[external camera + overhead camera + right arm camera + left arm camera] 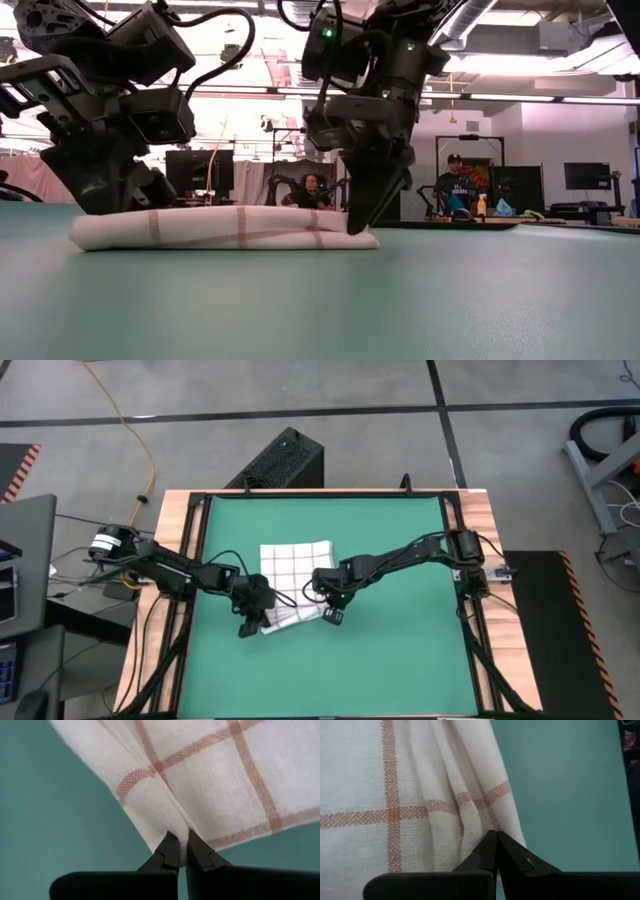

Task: Roll towel
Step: Roll the white towel

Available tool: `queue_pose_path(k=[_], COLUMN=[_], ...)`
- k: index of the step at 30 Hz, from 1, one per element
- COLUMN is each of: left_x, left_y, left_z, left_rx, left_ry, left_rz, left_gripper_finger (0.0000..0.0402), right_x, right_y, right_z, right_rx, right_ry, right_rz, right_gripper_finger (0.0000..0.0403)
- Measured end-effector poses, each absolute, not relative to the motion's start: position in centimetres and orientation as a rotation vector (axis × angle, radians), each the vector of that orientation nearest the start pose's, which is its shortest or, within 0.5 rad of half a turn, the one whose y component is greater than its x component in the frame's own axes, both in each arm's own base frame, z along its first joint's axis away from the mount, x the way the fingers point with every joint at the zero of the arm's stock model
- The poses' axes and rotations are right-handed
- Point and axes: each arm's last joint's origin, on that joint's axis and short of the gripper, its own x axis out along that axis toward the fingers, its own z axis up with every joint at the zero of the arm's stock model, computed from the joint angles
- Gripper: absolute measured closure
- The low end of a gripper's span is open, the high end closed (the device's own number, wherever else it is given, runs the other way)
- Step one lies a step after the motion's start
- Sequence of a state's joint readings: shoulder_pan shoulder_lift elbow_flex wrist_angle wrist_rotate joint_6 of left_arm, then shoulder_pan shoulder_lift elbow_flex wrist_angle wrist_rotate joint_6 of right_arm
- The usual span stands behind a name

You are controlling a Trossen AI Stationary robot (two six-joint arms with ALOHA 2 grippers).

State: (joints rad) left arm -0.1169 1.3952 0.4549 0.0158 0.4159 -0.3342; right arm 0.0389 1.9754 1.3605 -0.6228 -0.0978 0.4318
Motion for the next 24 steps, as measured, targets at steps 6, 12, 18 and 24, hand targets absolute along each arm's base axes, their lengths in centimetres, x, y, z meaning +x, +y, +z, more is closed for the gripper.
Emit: queue_pose_path(k=[6, 12, 18, 24], left_x=[22.4, 22.6, 23.0, 22.1], left_y=[-4.2, -4.3, -5.8, -9.4], left_z=[13.6, 16.4, 21.1, 19.7], left_rx=[-0.579, -0.610, -0.301, 0.123], left_ry=[1.032, 1.050, 0.835, 0.855], left_rz=[-0.437, -0.423, -0.317, -0.236], left_gripper_finger=[0.0401, 0.0401, 0.0401, 0.0402], right_x=[39.0, 39.0, 39.0, 39.1], right_y=[1.2, 1.0, 0.6, 0.6], right_z=[15.5, 15.5, 15.4, 15.4], right_rx=[0.450, 0.454, 0.465, 0.471], right_ry=[1.277, 1.275, 1.277, 1.273], right_rz=[-0.182, -0.193, -0.194, -0.189], right_gripper_finger=[0.0386, 0.0386, 0.0386, 0.0386])
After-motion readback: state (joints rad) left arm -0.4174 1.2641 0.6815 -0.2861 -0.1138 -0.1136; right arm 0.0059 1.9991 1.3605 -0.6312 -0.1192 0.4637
